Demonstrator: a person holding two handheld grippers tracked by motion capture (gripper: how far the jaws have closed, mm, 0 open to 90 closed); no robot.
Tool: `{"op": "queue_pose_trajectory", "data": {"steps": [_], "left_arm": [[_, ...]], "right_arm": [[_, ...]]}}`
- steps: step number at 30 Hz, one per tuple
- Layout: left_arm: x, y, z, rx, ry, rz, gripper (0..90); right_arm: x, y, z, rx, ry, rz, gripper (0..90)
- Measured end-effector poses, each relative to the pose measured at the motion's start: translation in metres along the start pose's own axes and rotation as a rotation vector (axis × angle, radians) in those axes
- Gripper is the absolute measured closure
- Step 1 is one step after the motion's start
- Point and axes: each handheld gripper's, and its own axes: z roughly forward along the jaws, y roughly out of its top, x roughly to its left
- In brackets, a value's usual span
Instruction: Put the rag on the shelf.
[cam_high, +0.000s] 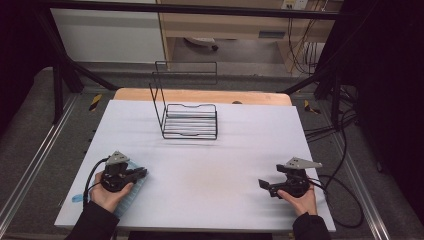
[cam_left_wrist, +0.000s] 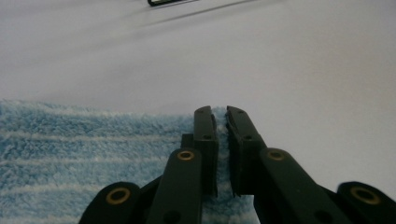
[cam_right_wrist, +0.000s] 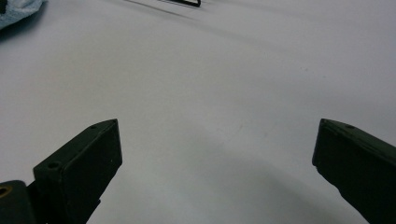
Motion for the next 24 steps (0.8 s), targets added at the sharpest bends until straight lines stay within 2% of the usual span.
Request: {"op": "queue_pose_trajectory", "data": {"steps": [8, 16, 24], "left_arm": [[-0.016, 0.007, 0.009, -0.011, -0.005, 0.018, 82.7], [-0.028, 0.016, 0.016, -0.024, -0.020, 0.008, 82.5], [-0.044, 0.026, 0.022, -0.030, -0.017, 0.032, 82.5]], "right_arm": [[0.000, 0.000, 0.000, 0.001, 0.000, 0.002, 2.1], [0.001, 0.000, 0.001, 0.004, 0.000, 0.006, 2.2], [0.001, 0.000, 0.001, 0.005, -0.001, 0.003, 2.2]]}}
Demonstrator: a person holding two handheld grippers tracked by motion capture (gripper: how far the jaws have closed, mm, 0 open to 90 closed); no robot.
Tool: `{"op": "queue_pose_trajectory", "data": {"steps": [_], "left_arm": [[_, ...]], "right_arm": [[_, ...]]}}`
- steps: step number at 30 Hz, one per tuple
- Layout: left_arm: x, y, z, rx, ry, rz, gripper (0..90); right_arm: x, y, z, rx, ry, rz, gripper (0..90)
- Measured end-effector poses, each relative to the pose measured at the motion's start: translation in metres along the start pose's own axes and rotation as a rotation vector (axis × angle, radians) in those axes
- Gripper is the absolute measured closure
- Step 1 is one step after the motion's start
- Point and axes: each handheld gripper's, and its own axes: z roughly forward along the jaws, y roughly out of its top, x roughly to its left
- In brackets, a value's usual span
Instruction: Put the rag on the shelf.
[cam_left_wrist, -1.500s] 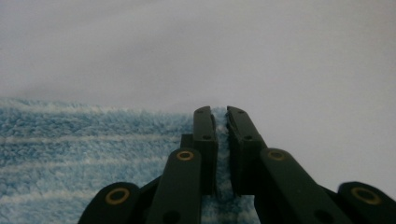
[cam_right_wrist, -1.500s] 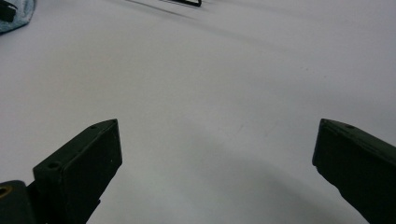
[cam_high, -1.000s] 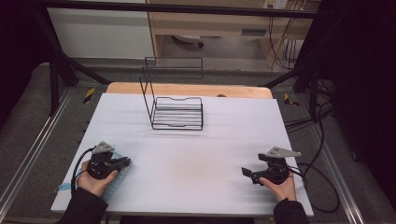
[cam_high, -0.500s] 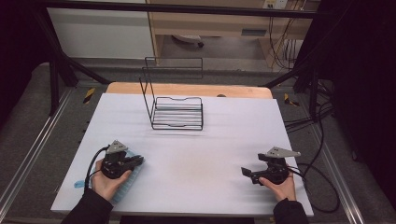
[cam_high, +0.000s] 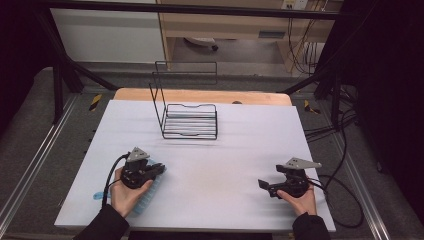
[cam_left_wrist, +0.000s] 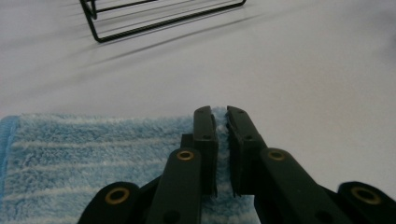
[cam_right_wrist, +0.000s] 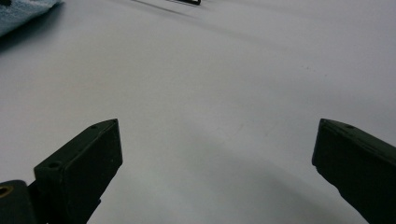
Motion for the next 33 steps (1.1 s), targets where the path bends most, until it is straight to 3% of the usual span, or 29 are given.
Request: {"op": "queue_pose_trajectory", "data": {"steps": [20, 33], "left_arm": [[-0.054, 0.023, 0.040, 0.030, -0.055, 0.073, 82.4], [-0.073, 0.030, 0.075, 0.061, -0.067, 0.090, 82.0]], "right_arm": [[0.000, 0.000, 0.000, 0.000, -0.001, -0.002, 2.2], [0.000, 0.000, 0.001, 0.003, 0.000, -0.004, 2.3]]}}
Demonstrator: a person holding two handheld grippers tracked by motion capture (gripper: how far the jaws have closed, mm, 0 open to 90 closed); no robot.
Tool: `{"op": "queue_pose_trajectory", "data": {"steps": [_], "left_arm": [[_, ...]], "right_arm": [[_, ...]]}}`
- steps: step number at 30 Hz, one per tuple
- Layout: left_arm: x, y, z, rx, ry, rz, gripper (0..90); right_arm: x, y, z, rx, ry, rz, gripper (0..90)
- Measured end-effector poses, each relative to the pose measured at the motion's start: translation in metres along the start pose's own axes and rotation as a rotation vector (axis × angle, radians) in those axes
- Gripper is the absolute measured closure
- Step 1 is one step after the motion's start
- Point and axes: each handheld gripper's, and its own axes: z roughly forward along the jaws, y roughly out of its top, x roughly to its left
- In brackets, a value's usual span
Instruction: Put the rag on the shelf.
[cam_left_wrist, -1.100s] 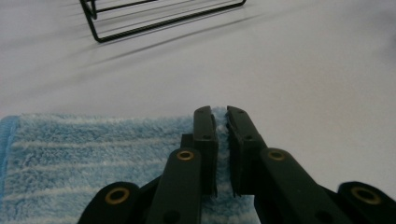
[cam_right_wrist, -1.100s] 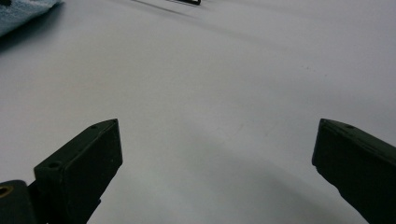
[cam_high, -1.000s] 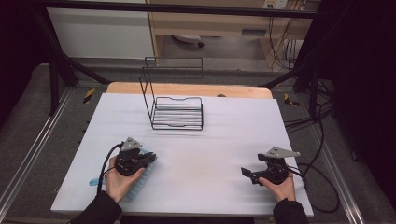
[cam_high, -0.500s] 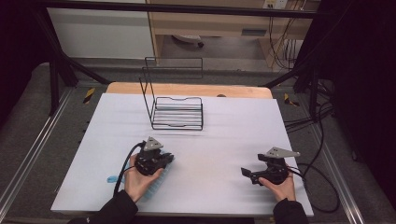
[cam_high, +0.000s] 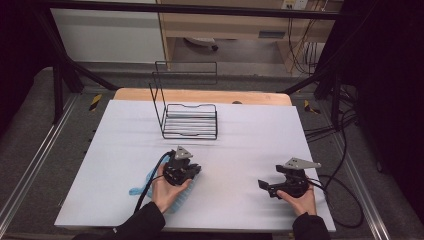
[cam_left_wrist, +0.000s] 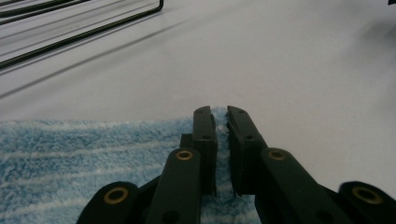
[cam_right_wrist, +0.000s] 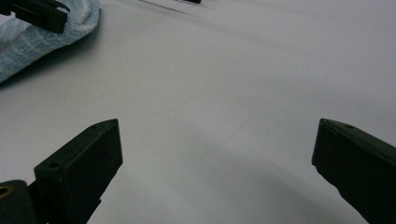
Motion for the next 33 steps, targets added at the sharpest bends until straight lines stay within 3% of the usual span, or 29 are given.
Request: {"op": "queue_pose_trajectory", "data": {"steps": [8, 12, 17, 19, 23, 28, 33], "left_arm": [[0.001, -0.003, 0.012, 0.027, -0.019, 0.021, 78.1], [0.001, -0.002, 0.008, 0.033, -0.042, 0.055, 67.7], [0.008, 0.005, -0.012, 0.034, -0.060, 0.100, 50.4], [0.014, 0.006, -0.024, 0.035, -0.064, 0.113, 45.0], [0.032, 0.002, -0.049, 0.033, -0.032, 0.119, 36.3], [0.058, -0.015, -0.074, 0.049, 0.025, 0.104, 34.2], [0.081, -0.041, -0.085, 0.084, 0.047, 0.056, 38.4]], "right_arm": [[0.000, 0.000, 0.000, 0.002, 0.001, -0.006, 2.3], [0.000, 0.000, 0.000, 0.001, 0.001, -0.004, 2.4], [0.000, 0.000, 0.000, 0.001, -0.001, -0.003, 2.5], [0.001, 0.000, 0.000, 0.003, -0.001, -0.002, 2.6], [0.001, 0.000, 0.001, 0.000, -0.001, 0.007, 2.8], [0.002, 0.000, 0.001, -0.001, 0.000, 0.019, 3.2], [0.005, 0.001, 0.004, 0.003, -0.004, 0.018, 3.6]]}}
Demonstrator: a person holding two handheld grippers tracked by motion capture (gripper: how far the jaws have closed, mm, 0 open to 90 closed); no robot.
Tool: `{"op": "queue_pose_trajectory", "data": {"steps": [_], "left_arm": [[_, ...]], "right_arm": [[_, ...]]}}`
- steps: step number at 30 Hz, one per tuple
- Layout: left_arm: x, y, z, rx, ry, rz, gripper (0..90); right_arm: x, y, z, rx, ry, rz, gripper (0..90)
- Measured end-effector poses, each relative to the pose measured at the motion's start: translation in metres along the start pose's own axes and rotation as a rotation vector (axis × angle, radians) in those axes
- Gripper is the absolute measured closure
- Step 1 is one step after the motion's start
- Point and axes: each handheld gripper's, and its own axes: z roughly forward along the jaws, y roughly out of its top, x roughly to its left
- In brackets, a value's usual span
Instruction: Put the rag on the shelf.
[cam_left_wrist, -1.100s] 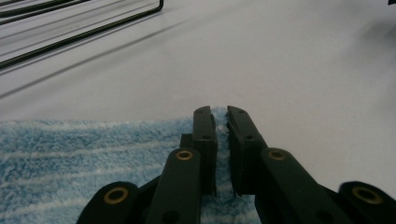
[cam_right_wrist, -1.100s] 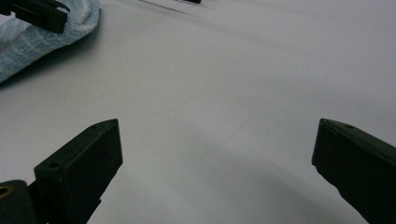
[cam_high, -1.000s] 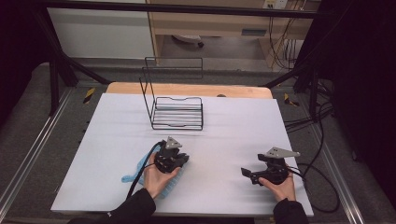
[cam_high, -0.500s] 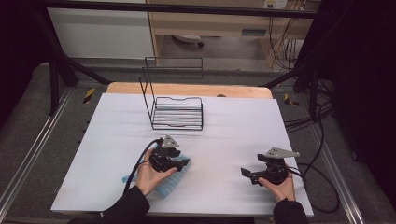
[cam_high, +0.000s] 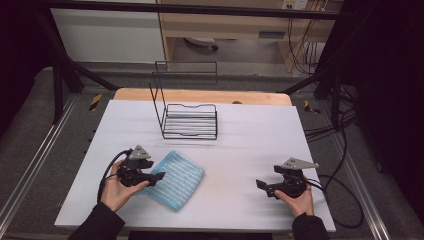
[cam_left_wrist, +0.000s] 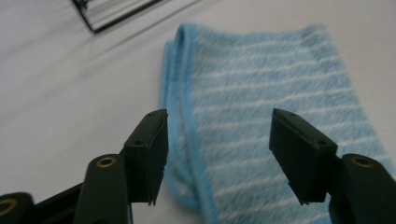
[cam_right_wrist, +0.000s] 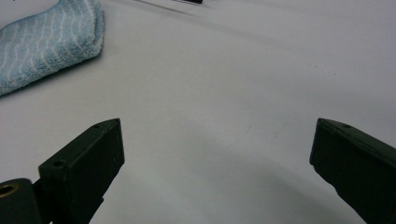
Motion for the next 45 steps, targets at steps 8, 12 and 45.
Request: {"op": "queue_pose_trajectory", "data": {"steps": [8, 12, 45], "left_arm": [[0.009, -0.031, -0.003, 0.051, -0.072, -0.032, 65.1], [0.005, -0.033, -0.001, 0.062, -0.078, -0.023, 79.1], [0.018, -0.020, 0.008, 0.042, -0.018, -0.014, 56.8]], "right_arm": [[0.011, 0.005, 0.007, -0.001, 0.018, 0.005, 5.5], [0.021, 0.010, 0.011, -0.003, 0.034, 0.002, 6.8], [0.111, 0.063, 0.096, 0.016, 0.074, -0.029, 33.0]]}}
